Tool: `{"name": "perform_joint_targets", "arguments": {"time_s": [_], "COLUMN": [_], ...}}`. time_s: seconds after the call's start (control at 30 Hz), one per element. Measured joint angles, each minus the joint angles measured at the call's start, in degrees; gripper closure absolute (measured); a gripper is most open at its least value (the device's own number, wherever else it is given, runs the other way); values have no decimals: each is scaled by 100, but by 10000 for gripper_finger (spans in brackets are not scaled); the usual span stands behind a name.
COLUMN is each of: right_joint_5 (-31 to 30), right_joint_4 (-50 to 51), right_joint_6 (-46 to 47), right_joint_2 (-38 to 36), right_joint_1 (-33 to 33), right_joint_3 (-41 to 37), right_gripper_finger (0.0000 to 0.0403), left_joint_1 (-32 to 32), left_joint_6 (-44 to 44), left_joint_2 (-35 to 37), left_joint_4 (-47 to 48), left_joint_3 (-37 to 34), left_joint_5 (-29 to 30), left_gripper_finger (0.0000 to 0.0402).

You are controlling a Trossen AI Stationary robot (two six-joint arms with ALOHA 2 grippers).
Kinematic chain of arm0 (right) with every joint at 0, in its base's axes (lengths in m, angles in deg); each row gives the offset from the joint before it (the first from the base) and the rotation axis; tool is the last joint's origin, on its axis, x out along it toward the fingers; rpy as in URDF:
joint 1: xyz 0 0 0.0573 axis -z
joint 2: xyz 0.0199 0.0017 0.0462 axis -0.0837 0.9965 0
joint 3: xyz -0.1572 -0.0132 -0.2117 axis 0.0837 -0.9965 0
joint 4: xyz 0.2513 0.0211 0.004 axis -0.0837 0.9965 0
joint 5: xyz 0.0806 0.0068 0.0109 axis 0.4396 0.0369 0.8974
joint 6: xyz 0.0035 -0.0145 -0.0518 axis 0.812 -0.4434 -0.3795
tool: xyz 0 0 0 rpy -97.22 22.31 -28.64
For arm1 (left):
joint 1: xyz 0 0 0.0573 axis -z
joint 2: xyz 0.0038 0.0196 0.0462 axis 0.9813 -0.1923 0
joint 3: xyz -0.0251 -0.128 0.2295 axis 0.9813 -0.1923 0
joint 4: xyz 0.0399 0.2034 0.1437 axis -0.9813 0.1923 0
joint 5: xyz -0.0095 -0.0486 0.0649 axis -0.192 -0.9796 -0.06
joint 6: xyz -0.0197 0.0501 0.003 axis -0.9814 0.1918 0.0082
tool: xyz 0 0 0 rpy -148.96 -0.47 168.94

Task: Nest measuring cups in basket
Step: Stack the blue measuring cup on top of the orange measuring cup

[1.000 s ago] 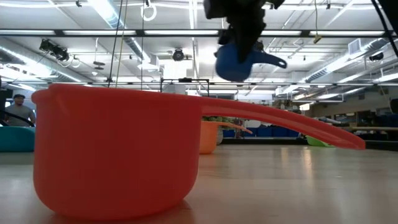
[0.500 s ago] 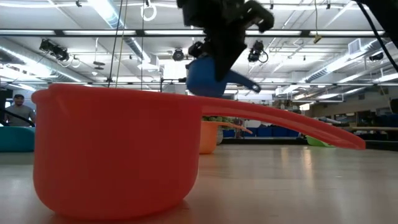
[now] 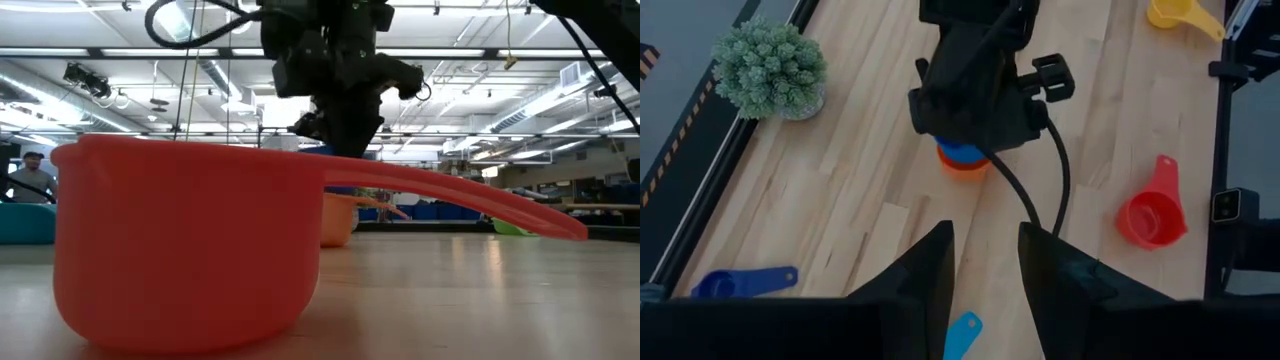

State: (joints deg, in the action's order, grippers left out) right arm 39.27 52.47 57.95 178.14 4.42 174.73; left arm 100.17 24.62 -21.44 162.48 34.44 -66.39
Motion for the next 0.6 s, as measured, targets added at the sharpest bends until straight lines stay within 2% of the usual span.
{"name": "perform_joint_targets", "arguments": {"time_s": [0.43,0.6], "right_joint_5": [-87,-809], "right_joint_4": [-13,703], "right_joint_6": [-119,-245], "right_joint_2": [-32,-36], "right_joint_1": [-46,-62], "right_joint_3": [69,619], "right_gripper_finger": [287,274], "left_joint_1": [0,0], "left_joint_6": [3,-14], "left_joint_2": [0,0], "left_joint_4": [0,0], "left_joint_3": [2,2], "left_joint_5": [-2,-2], "left_gripper_finger": [280,280]}}
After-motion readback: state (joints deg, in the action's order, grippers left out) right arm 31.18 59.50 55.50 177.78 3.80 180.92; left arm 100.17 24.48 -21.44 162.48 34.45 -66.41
